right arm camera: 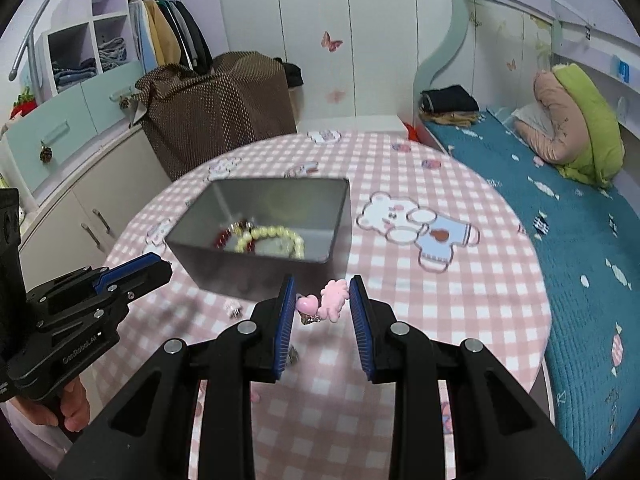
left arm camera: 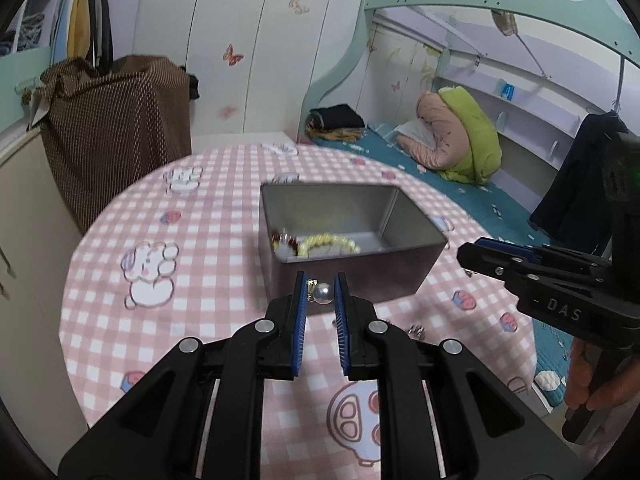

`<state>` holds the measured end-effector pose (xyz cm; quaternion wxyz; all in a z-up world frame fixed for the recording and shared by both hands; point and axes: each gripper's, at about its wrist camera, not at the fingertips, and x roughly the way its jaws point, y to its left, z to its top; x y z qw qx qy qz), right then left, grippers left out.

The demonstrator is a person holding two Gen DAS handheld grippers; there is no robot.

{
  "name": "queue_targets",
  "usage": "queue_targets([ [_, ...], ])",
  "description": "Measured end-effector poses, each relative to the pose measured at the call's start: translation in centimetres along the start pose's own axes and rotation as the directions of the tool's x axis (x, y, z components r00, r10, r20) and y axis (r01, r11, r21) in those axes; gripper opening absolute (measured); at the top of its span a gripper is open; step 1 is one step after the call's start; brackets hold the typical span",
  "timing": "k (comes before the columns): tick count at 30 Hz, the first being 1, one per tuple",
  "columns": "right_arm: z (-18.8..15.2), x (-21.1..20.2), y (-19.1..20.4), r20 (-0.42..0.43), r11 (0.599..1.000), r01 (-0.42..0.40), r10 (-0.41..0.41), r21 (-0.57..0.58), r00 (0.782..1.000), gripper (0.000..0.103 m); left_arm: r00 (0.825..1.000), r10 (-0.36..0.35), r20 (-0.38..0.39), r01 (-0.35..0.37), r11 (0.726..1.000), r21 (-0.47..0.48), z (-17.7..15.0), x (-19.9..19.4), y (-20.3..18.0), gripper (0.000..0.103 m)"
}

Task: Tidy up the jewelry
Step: 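Lower both held pieces into the tin and open the right gripper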

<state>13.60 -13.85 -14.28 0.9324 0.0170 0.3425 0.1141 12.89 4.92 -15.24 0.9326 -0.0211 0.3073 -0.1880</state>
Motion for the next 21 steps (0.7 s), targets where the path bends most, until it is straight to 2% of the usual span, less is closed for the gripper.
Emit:
queue_targets([
  [11, 2.7, -0.1, 0.9, 0.072, 0.999, -0.029, 0.031, -0.029, 0.997, 0.026, 0.996, -0.008, 0.084, 0.006, 1.000, 0.024, 3.2, -0.6, -0.8, 0.014],
  [21, 3.3, 2.6, 1.1, 0.031, 0.998, -0.049, 0.050, -0.033, 0.998, 0.027, 0.998, -0.015, 0.065, 0.014, 1.000, 0.011, 4.1, 1.8, -0.4, 0.014],
])
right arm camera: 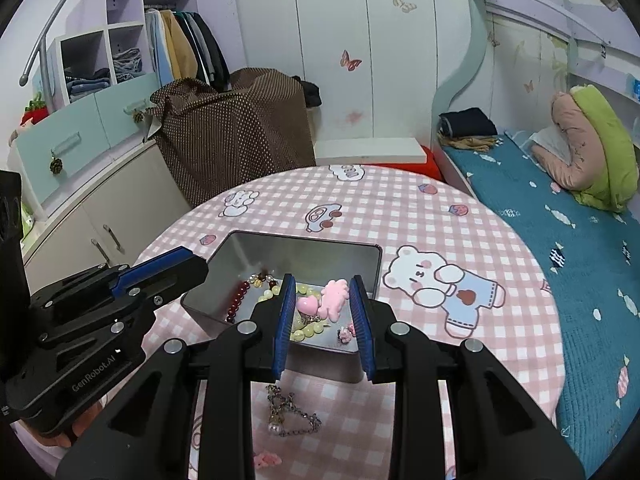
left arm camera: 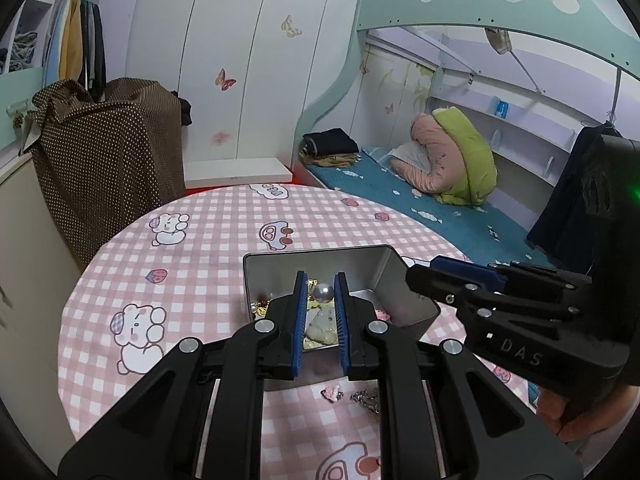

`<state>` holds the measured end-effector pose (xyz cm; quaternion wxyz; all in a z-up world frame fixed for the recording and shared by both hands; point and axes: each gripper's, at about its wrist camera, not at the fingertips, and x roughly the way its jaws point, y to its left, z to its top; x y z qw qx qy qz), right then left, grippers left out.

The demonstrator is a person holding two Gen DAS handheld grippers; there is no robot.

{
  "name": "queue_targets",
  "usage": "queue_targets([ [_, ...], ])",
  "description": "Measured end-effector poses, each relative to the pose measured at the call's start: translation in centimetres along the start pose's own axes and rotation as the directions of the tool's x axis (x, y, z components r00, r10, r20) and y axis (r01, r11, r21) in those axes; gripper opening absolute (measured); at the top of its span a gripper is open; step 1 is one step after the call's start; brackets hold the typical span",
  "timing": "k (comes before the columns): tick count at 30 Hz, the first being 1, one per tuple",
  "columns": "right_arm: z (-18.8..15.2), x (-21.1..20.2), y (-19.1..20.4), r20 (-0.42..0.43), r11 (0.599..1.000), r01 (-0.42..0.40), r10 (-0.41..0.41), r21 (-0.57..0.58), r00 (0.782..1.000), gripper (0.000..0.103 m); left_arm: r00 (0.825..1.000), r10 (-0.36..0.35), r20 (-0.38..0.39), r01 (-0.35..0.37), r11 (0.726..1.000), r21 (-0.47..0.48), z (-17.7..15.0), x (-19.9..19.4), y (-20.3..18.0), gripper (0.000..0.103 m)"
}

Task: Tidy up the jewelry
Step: 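Lower both held pieces into the tin and open the right gripper, then withdraw both open grippers from the tin toward the remaining jewelry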

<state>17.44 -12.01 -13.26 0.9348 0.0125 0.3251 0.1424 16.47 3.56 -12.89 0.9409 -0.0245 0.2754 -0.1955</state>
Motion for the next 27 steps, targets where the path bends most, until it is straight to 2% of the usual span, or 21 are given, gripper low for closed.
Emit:
queue_targets([
  [10, 0.2, 1.0, 0.0, -0.019, 0.999, -0.032, 0.032, -0.001, 0.999, 0.029, 0.999, -0.002, -0.040, 0.002, 1.000, -0.012, -0.1, 1.9, 0.4, 0.015],
  [12, 0.2, 0.6, -0.2, -0.007, 1.000, -0.023, 0.023, 0.008, 1.000, 0.049, 0.999, 0.020, -0.041, -0.021, 1.000, -0.008, -0.2, 1.9, 0.5, 0.023],
  [13, 0.3, 0.4, -0.4, 0.002, 1.000, -0.004, 0.004, 0.012, 1.000, 0.062, 0.999, 0.026, -0.039, -0.026, 1.000, -0.011, -0.2, 1.8, 0.6, 0.035],
  [14, 0.3, 0.2, -0.6, 0.009, 1.000, 0.020, -0.021, 0.015, 1.000, 0.066, 0.999, 0.043, -0.034, -0.044, 0.999, -0.024, -0.2, 1.6, 0.8, 0.044],
  [16, 0.4, 0.0, -1.2, 0.008, 0.999, 0.036, -0.036, 0.029, 0.999, 0.067, 0.999, 0.046, -0.029, -0.047, 0.998, -0.040, -0.1, 1.3, 1.2, 0.053],
  [27, 0.2, -0.7, -1.5, 0.011, 0.998, 0.060, -0.060, 0.038, 0.998, 0.067, 0.998, 0.062, -0.019, -0.062, 0.997, -0.043, -0.1, 0.3, 1.3, 0.054],
])
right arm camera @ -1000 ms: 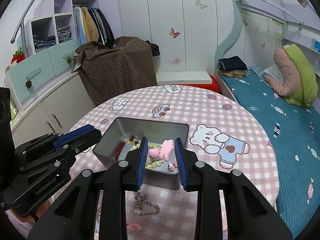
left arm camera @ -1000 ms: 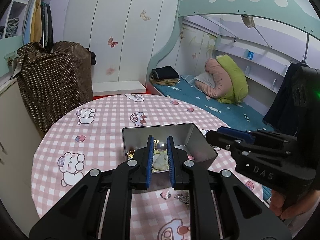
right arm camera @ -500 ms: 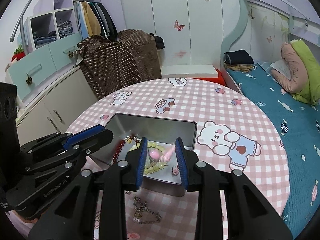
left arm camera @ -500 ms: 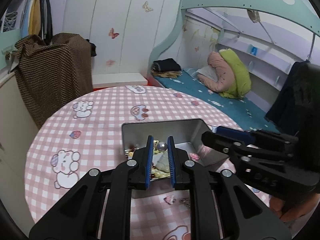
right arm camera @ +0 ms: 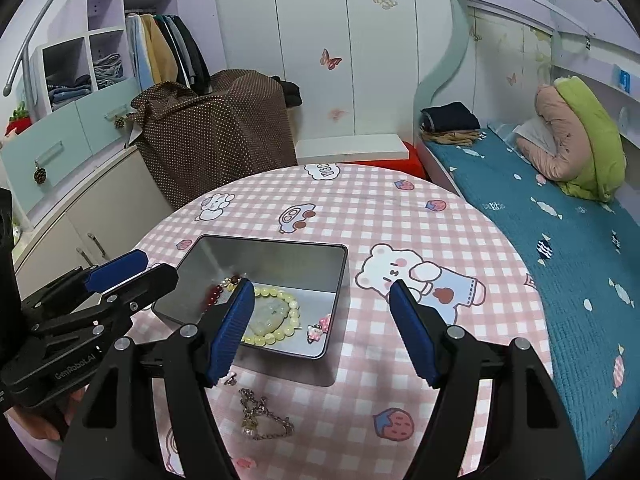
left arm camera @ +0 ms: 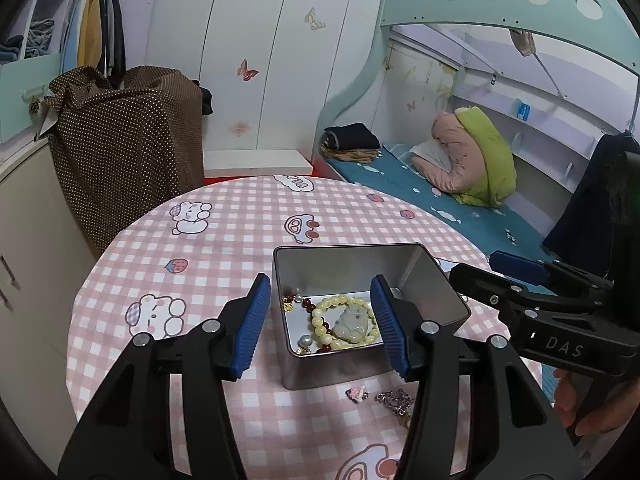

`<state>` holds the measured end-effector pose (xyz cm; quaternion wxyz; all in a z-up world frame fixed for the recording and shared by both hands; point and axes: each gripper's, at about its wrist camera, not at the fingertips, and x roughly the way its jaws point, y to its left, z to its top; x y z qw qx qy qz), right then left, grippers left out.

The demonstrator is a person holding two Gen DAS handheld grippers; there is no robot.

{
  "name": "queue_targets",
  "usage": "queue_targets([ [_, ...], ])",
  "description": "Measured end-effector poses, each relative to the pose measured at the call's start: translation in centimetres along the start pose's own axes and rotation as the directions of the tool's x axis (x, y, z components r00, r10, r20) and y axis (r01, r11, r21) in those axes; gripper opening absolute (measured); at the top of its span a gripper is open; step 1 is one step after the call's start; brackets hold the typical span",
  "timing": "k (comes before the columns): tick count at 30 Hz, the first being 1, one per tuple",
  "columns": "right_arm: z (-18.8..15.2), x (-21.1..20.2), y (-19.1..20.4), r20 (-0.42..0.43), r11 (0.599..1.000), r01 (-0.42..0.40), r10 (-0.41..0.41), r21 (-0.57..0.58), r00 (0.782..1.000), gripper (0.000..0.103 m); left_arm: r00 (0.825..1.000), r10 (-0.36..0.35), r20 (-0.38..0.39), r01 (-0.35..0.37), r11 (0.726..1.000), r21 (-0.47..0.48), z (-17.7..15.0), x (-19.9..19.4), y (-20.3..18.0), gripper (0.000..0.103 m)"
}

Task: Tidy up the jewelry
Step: 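Withdraw both open grippers from the tin toward the remaining jewelry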

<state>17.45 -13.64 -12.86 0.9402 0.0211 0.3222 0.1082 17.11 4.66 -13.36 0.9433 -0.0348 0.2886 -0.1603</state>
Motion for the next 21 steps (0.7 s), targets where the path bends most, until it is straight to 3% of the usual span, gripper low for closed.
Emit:
queue_targets([
  [16, -1.1, -1.8, -0.1, 0.005, 1.000, 0.021, -0.021, 0.008, 1.000, 0.070, 1.000, 0.006, -0.002, -0.006, 1.000, 0.000, -0.8, -1.5, -0.3, 0.054],
  [21, -2.1, -2.6, 0.0, -0.005, 1.000, 0.020, -0.020, 0.008, 1.000, 0.073, 1.000, 0.013, -0.005, -0.013, 1.000, -0.001, -1.7, -2.5, -0.2, 0.058],
])
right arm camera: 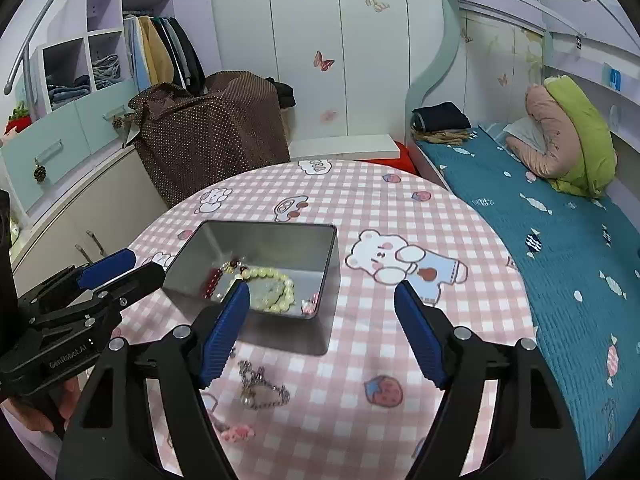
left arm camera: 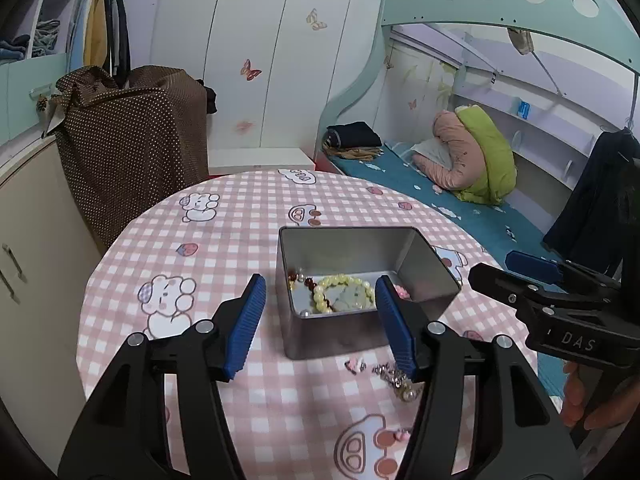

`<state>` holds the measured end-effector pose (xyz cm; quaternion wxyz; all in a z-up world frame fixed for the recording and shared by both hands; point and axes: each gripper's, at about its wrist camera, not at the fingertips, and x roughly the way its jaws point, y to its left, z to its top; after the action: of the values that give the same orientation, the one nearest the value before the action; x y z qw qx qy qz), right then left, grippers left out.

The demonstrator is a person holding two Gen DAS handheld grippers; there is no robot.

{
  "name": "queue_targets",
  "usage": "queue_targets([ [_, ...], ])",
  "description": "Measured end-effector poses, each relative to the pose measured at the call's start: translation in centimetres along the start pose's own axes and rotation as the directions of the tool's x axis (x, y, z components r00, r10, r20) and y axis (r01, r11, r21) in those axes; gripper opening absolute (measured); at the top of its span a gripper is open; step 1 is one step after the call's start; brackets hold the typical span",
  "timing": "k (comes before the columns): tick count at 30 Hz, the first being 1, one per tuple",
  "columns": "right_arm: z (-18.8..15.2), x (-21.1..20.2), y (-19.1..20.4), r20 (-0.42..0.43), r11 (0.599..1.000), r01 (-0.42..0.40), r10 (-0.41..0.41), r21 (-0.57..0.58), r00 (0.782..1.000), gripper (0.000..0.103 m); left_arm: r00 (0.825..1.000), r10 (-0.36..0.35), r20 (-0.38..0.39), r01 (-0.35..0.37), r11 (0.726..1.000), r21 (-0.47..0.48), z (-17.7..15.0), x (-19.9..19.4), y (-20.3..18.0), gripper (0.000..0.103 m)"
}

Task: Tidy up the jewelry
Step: 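Withdraw both open grippers from the tin toward the remaining jewelry, then grasp the pink bear charm with the right gripper while the left grasps a small pink charm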

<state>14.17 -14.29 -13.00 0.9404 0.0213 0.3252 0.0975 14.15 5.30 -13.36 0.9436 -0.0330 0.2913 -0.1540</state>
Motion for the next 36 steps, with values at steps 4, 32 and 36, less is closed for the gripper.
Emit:
queue_targets([
  [4, -0.9, -0.5, 0.2, -0.012, 1.000, 0.000, 0.000, 0.001, 1.000, 0.074, 1.000, 0.005, -0.007, -0.005, 1.000, 0.000, -0.7, -0.8, -0.1, 0.062],
  [32, -7.9, 1.5, 3.5, -0.202, 0.996, -0.081, 0.070, -0.044, 0.977, 0.062, 0.995, 0.019, -0.096, -0.021, 1.000, -0.020, -5.9, -2.4, 1.2, 0.084],
  [36, -8.2, 1.9, 3.9, -0.214, 0.993, -0.102, 0.088, -0.053, 0.973, 0.050, 0.994, 0.016, -0.108, -0.019, 0.999, -0.025, -6.2, -2.0, 1.3, 0.084],
])
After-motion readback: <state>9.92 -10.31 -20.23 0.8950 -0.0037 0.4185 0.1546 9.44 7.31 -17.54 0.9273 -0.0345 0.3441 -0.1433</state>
